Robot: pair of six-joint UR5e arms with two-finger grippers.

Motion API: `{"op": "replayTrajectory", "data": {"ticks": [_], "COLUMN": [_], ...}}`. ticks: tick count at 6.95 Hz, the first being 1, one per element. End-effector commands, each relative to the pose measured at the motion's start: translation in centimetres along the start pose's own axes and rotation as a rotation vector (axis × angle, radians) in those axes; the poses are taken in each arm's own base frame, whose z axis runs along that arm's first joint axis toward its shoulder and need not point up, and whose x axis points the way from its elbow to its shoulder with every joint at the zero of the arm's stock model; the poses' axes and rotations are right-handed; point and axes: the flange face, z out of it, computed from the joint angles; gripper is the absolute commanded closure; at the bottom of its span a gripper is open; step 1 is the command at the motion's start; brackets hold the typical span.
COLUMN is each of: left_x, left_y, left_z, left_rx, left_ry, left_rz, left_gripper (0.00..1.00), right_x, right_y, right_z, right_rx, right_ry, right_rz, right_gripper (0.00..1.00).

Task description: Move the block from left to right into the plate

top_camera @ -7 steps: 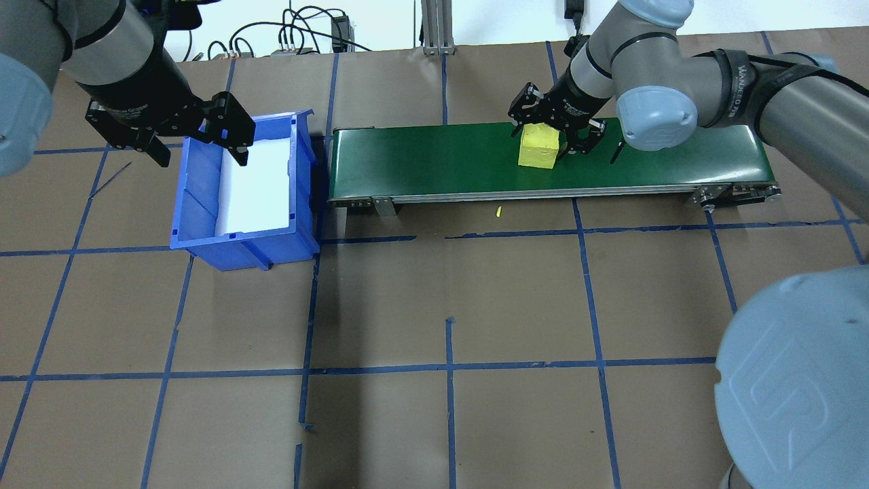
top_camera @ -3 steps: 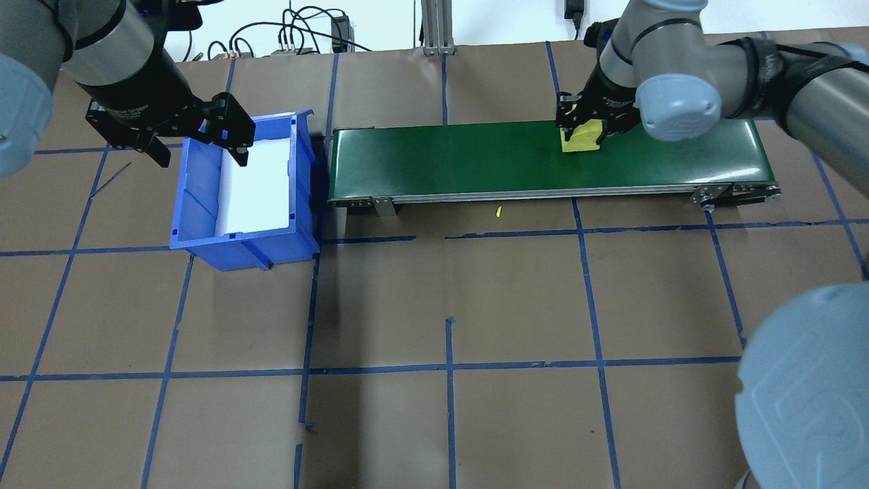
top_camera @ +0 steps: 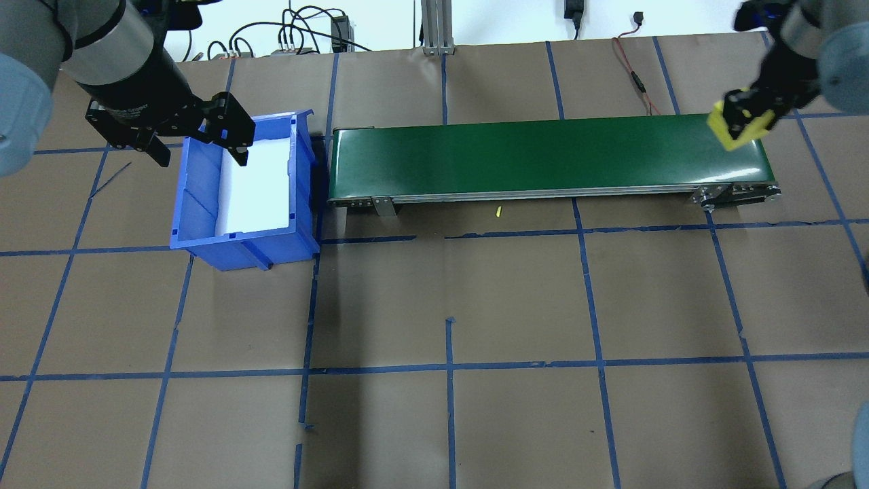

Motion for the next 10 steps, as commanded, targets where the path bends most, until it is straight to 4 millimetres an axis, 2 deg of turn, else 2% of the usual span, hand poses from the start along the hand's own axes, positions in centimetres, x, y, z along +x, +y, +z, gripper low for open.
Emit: {"op": "replayTrajectory", "data": {"ticks": [1, 2, 3, 4, 5, 6, 7, 8, 9, 10], "left_x": [0.0, 0.0, 0.0, 0.0, 0.0, 0.0, 0.0, 0.0, 0.0, 0.0], "left_y": [0.0, 0.0, 0.0, 0.0, 0.0, 0.0, 0.0, 0.0, 0.0, 0.0], "left_z": [0.0, 0.0, 0.0, 0.0, 0.0, 0.0, 0.0, 0.0, 0.0, -0.1], "left_rx": [0.0, 0.0, 0.0, 0.0, 0.0, 0.0, 0.0, 0.0, 0.0, 0.003], "left_ry": [0.0, 0.0, 0.0, 0.0, 0.0, 0.0, 0.0, 0.0, 0.0, 0.001], "left_rz": [0.0, -0.001, 0.0, -0.001, -0.001, -0.001, -0.001, -0.001, -0.001, -0.003], "left_gripper": [0.0, 0.0, 0.0, 0.0, 0.0, 0.0, 0.0, 0.0, 0.0, 0.0], "right_x": [13.3, 16.6, 19.4, 21.3, 22.4, 22.3, 21.0, 20.5, 20.5, 20.7], "right_y": [15.9, 21.9, 27.2, 31.4, 36.1, 39.7, 40.1, 39.8, 39.8, 39.4], "right_z": [6.5, 8.9, 9.9, 10.6, 12.1, 14.8, 16.6, 17.4, 17.4, 16.0], "right_rx": [-0.112, -0.129, -0.128, -0.127, -0.115, -0.1, -0.095, -0.068, -0.07, -0.064], "right_ry": [-0.12, -0.174, -0.2, -0.202, -0.194, -0.192, -0.178, -0.197, -0.198, -0.181], "right_rz": [-0.02, 0.025, 0.064, 0.065, 0.094, 0.121, 0.13, 0.127, 0.128, 0.13], "right_gripper": [0.68, 0.69, 0.69, 0.69, 0.69, 0.68, 0.34, 0.0, 0.0, 0.0]}}
